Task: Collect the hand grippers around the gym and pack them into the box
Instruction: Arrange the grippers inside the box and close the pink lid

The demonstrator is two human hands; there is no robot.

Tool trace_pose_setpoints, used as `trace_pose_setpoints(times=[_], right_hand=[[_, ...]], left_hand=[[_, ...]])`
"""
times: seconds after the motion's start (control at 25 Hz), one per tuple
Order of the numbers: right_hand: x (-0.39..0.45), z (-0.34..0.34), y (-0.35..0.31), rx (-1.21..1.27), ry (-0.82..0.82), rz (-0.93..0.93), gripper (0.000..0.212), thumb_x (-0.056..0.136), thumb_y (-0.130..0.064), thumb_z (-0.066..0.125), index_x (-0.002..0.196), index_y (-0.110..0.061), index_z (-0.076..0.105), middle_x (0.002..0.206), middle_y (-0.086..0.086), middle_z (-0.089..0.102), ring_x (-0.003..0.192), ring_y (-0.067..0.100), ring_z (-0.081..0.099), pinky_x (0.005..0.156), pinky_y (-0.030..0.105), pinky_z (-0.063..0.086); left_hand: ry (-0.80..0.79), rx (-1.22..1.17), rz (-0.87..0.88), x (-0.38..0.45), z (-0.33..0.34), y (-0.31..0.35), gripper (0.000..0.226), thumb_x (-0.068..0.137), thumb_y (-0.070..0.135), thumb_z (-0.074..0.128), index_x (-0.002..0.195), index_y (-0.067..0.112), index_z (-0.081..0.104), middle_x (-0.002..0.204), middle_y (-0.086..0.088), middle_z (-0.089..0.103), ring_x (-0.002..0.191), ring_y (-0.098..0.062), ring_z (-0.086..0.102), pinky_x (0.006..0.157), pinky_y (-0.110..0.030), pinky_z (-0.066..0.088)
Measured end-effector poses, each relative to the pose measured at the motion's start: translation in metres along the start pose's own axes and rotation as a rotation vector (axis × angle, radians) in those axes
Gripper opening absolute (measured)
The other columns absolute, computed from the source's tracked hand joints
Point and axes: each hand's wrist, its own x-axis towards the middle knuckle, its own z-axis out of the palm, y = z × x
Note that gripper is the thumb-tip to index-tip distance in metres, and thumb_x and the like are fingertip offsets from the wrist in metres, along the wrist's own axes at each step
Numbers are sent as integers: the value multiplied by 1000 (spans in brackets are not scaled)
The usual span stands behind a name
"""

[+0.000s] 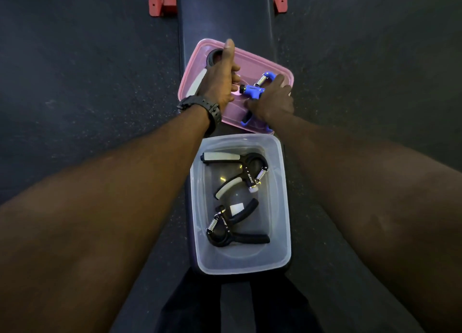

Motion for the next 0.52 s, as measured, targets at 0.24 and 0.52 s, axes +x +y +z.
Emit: trace_pose_setpoints(times=[0.24,0.52], right_hand=[[12,7,1,-45,13,8,105,73,-34,80,154,-18,16,145,18,41,130,36,50,100,45,47],[2,-9,6,43,48,-23,94,64,-39,85,139,-7,40,139,16,45,118,33,60,87,35,49]], left_hand=[[-14,10,29,4,-4,-13,67,90,71,23,91,17,62,88,-1,68,74,-18,49,67,-32,40],[4,-1,23,-3,-7,-13,86,71,81,26,89,11,71,79,0,72,61,-14,50,54,-26,35]])
